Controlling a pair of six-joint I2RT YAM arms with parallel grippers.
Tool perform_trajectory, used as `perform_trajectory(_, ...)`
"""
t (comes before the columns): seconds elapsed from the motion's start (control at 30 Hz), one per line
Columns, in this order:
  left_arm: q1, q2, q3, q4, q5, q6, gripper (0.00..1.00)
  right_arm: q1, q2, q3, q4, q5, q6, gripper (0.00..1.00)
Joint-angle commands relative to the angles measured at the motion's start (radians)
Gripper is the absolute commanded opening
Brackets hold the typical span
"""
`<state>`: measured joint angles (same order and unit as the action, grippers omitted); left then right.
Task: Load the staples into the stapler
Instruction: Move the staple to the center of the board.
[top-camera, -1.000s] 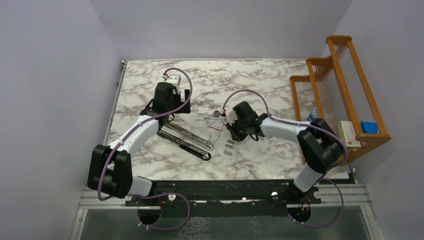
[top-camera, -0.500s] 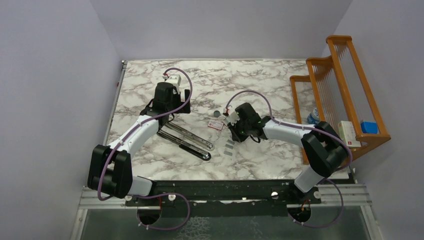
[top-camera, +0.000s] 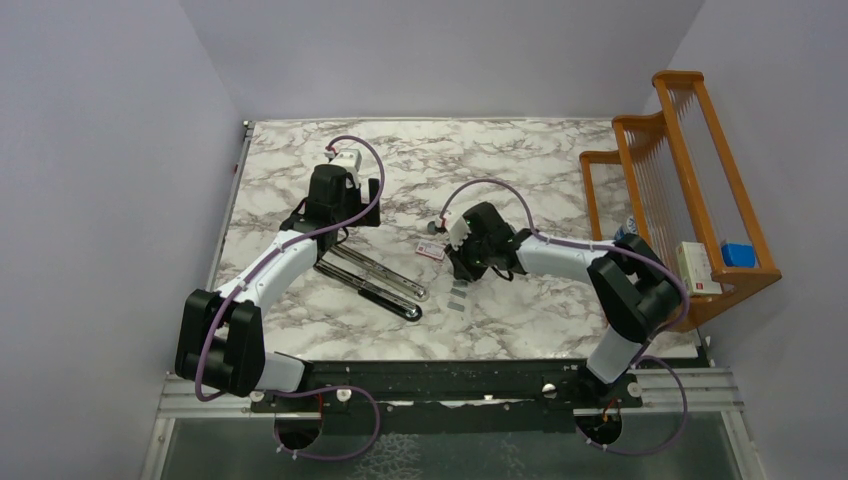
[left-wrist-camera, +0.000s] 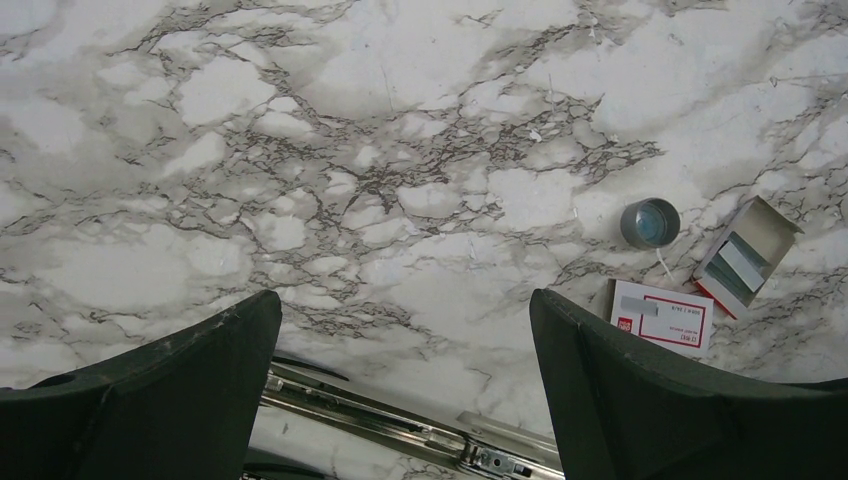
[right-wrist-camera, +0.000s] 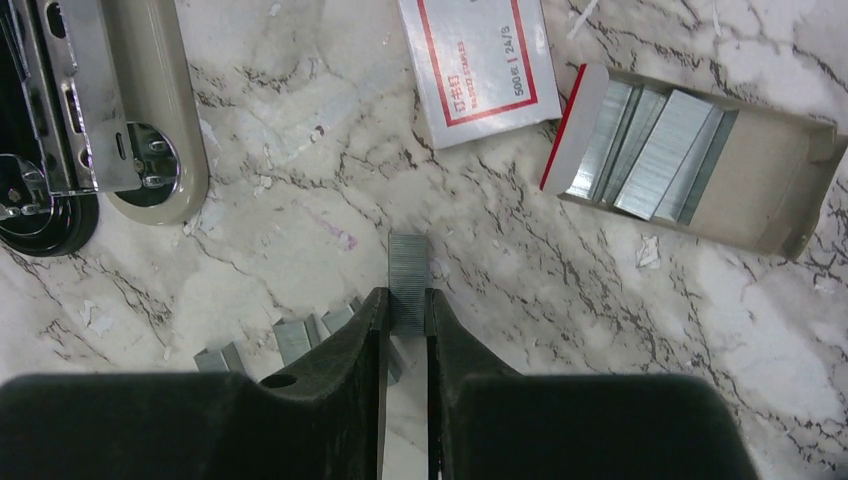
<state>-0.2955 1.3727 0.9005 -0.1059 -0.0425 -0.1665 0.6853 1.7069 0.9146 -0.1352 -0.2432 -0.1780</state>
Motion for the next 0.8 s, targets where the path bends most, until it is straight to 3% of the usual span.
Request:
perform_trajectory(0.0,0.006,-0.028,0.012,0.013,-0.029,0.014,0.98,0.015,0.050,0.035,0.024,-0.050,-0.060,0.20)
perform_trajectory(0.5,0.008,-0.026,0.016,0.013,-0.035,0.016,0.98,0.068,0.097,0.106,0.004,-0.100,-0.028,0.21)
perform_trajectory(0.77,0.019,-0.050,0.007,0.011,-0.097,0.002,0.98,0.111,0.146,0.082,0.134,-0.026,0.072,0.25)
